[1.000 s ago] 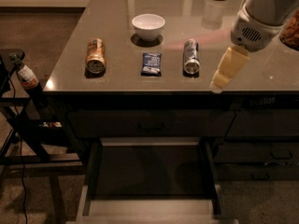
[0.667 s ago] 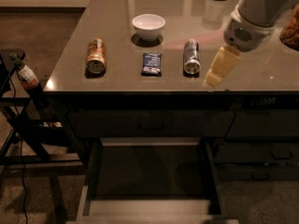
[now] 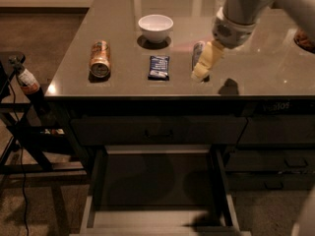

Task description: Place redbull can into middle drawer

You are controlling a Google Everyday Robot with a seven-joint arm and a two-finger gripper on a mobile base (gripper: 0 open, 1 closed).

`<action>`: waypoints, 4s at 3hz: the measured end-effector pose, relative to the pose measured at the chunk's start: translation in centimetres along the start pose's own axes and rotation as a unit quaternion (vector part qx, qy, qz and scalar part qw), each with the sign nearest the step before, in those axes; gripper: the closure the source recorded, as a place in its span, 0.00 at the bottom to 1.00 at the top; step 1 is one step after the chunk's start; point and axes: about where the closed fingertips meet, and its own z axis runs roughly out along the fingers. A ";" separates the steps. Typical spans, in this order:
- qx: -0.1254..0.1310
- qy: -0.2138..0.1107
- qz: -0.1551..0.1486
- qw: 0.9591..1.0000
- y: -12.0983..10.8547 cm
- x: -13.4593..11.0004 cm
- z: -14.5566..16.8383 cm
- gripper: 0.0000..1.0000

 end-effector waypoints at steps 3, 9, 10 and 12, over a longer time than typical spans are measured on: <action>-0.005 -0.021 0.027 0.999 -0.9 -4.4 1.1 0.00; -0.026 -0.015 0.075 0.997 -5.9 -8.6 6.8 0.00; -0.030 -0.010 0.076 0.997 -6.3 -8.7 8.0 0.00; -0.032 -0.002 0.076 0.997 -6.6 -8.6 9.1 0.19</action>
Offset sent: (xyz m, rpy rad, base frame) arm 0.0396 0.0191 -0.0008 0.1050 -0.0125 -0.0890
